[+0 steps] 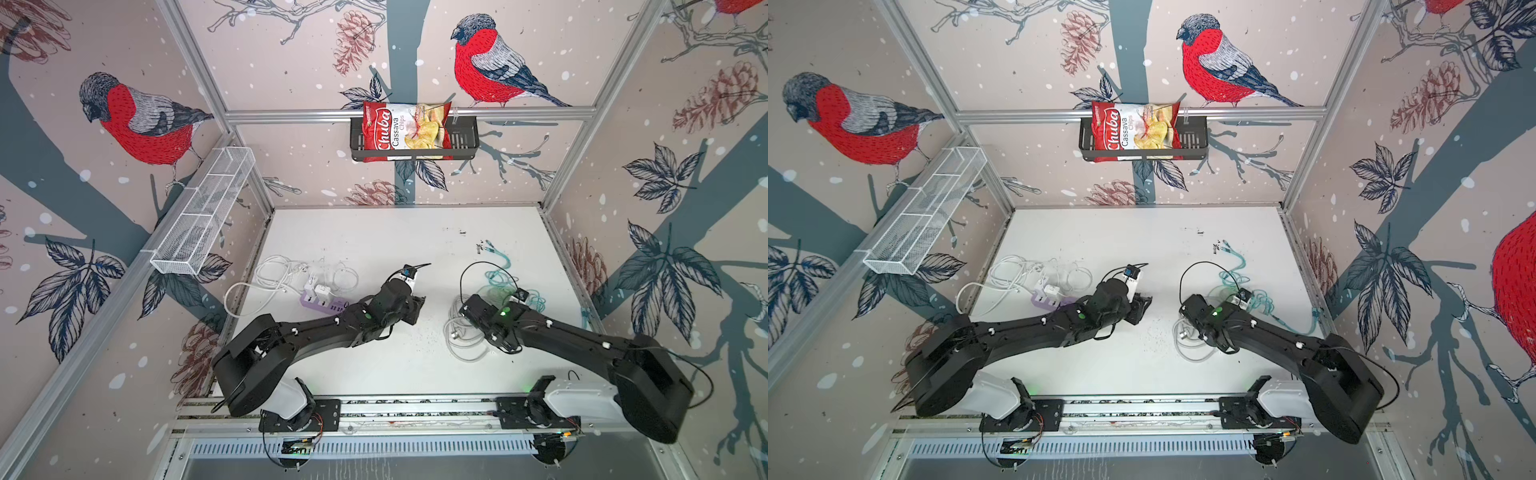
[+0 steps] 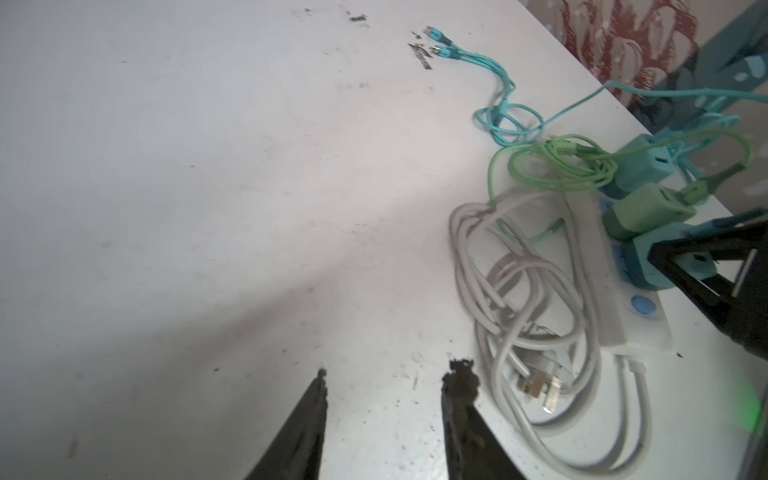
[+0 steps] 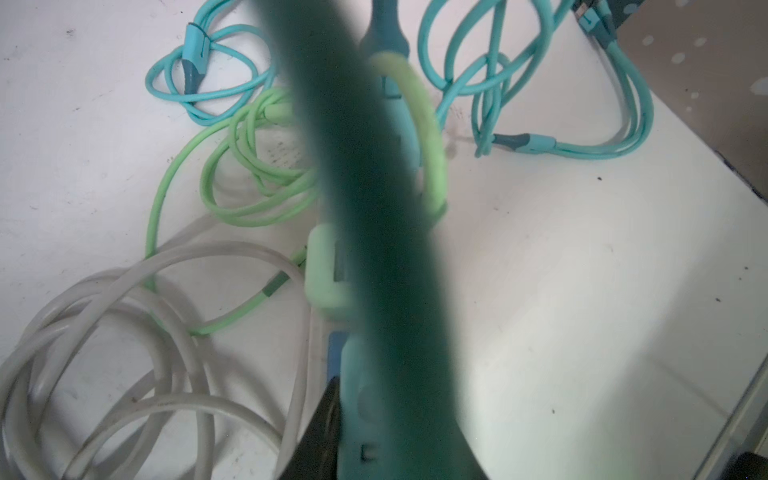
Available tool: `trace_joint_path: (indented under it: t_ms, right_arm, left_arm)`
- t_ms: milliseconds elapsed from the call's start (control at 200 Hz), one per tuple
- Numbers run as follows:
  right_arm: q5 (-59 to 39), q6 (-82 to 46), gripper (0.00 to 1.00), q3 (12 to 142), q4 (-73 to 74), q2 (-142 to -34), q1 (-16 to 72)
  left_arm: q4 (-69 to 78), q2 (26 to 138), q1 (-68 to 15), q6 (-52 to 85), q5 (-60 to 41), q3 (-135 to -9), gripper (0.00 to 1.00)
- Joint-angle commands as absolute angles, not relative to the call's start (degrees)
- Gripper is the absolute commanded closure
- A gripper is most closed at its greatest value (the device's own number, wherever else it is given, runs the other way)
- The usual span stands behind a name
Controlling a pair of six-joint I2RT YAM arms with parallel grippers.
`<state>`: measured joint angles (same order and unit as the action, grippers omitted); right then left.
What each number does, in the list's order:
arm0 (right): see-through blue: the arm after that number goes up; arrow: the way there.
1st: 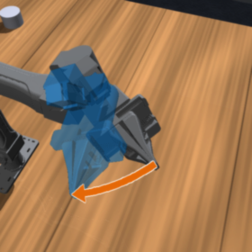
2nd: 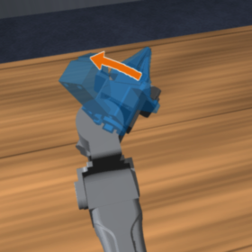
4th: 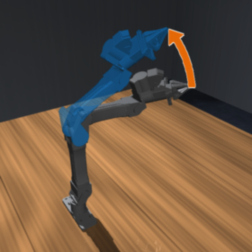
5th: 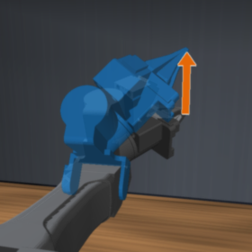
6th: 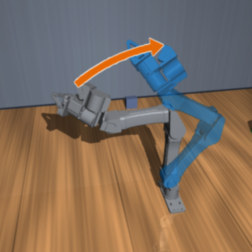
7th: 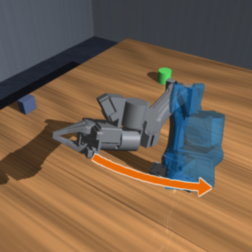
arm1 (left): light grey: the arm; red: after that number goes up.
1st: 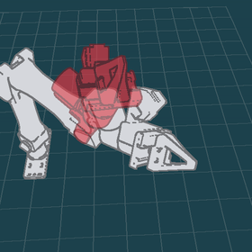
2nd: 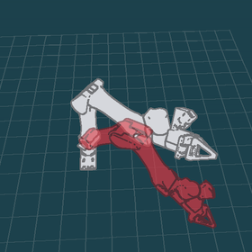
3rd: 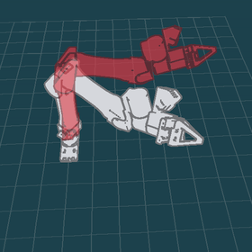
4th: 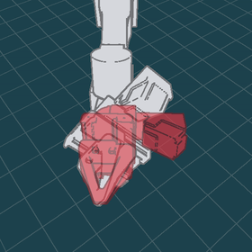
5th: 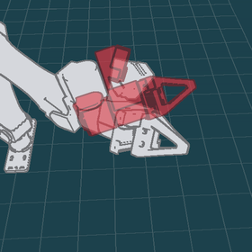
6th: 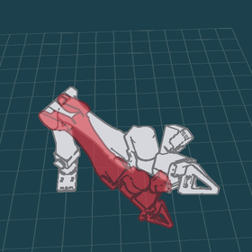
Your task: Insert the plug
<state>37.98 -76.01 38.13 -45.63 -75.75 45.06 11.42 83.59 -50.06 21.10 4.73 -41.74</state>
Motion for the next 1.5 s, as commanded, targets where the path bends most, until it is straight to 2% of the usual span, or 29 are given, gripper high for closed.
trace_joint_path:
  t_ms: [0,250,755,1080,1166,1496]
  right_arm:
    - [22.88,-69.62,0.92,39.12,-33.69,-79.88,44.29]
    - [23.43,-61.36,0.92,49.85,-29.34,-90.89,42.44]
    - [20.24,-52.4,0.9,54.68,-19.37,-98.82,36.22]
    - [21.95,-51.0,0.75,58.22,-21.47,-99.55,37.35]
    - [22.28,-50.55,0.59,58.92,-21.94,-98.78,37.31]
    - [23.0,-51.35,0.34,59.16,-25.15,-95.3,38.07]
  left_arm:
    - [10.92,81.82,-48.22,21.2,6.43,-40.69,0.54]
    - [8.97,81.12,-45.65,21.1,8.08,-40.48,0.54]
    - [4.84,80.56,-44.78,20.42,15.44,-41.66,0.51]
    - [3.5,77.98,-42.72,20.75,18.42,-40.27,0.49]
    - [3.29,77.95,-42.73,20.89,18.39,-40.08,0.49]
    - [2.67,78.3,-42.54,21.06,20.57,-40.16,0.47]
